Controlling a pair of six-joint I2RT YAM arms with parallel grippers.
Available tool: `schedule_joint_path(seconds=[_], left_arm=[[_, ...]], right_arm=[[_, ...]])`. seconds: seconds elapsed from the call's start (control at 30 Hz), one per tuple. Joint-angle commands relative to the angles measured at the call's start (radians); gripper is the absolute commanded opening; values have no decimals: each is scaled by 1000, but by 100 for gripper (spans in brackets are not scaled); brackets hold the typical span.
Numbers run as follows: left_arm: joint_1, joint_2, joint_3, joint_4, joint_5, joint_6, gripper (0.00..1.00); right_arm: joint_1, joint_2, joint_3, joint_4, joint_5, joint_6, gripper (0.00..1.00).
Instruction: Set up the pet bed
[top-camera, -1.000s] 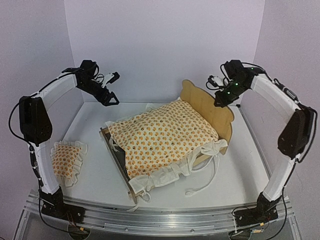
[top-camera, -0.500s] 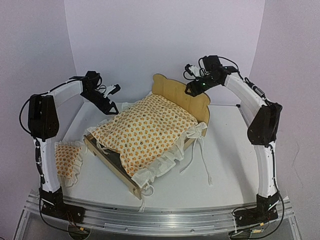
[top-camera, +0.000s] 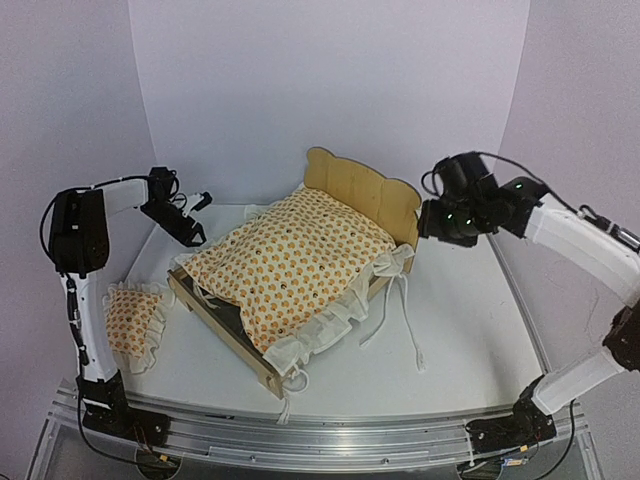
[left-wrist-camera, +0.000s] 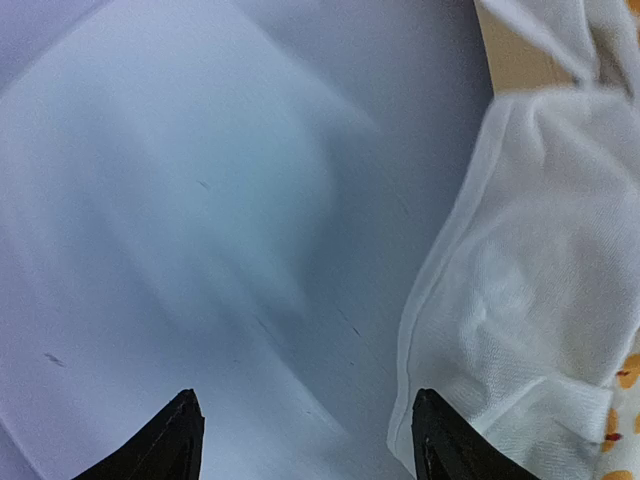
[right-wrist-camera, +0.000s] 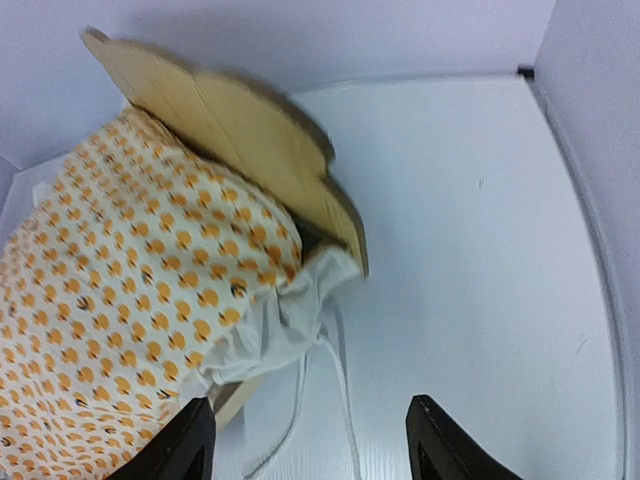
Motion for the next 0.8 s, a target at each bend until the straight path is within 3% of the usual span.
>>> schedule_joint_path(seconds=[0.0, 0.17, 0.33, 0.57, 0.77], left_arm=[[-29, -30, -135, 58, 53, 81, 70], [-96, -127, -304, 91, 76, 152, 70], [-168, -263, -437, 74, 151, 202, 69], [-384, -366, -596, 71, 246, 221, 70], [-579, -339, -599, 114, 275, 144, 72]], right_arm=[[64, 188, -164, -3, -47, 329, 61], [88, 326, -156, 142, -137, 333, 55], [87, 479, -1, 180, -168, 260, 60], [85, 686, 271, 240, -304, 59, 63], [73, 805, 514, 245, -362, -104, 65]])
